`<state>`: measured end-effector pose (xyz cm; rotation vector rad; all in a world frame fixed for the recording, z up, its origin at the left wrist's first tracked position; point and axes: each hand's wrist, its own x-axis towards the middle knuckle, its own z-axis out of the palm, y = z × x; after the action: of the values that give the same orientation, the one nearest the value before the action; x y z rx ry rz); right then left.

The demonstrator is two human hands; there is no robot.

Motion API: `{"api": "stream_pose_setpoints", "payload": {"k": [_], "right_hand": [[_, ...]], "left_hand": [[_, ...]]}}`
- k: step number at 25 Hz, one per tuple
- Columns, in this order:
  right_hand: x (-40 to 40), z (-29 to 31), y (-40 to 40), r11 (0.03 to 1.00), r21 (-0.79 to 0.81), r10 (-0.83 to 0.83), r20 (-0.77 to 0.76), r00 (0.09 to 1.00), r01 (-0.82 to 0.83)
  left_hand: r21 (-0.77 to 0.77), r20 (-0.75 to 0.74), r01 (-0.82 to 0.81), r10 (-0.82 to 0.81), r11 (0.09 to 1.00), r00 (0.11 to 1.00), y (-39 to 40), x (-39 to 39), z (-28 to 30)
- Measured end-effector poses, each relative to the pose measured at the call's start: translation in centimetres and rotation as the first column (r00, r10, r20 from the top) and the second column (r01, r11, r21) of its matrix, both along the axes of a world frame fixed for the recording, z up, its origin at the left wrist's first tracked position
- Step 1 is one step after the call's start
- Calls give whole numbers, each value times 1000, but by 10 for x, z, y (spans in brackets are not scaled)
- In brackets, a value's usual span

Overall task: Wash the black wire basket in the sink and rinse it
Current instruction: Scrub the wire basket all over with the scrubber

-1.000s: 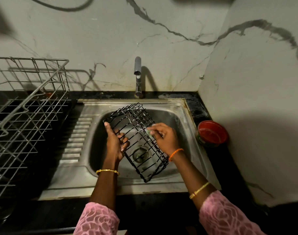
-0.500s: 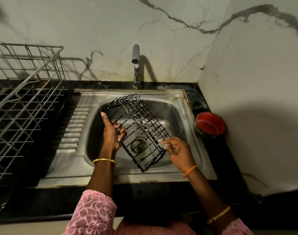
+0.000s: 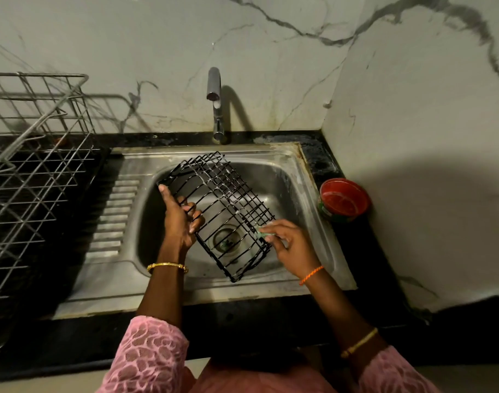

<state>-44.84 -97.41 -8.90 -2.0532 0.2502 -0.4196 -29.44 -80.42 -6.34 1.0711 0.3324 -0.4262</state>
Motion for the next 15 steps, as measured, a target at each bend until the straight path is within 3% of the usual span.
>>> {"api": "stream_pose_setpoints", "payload": {"k": [7,11,15], "right_hand": [[-33,-6,-8,993,81,-68,-139,988,80],[-19,-16,-2,988,74,-131,-90,987,138],[22,0,1,989,107,-95,-48,994,99]], "left_hand": [[8,4,38,-38,999,999,-8,8,-6],[-9,-12,22,-22,1000,1000,1,13,-16],[-35,-29,-51,50,998,998,8,10,-18]]}}
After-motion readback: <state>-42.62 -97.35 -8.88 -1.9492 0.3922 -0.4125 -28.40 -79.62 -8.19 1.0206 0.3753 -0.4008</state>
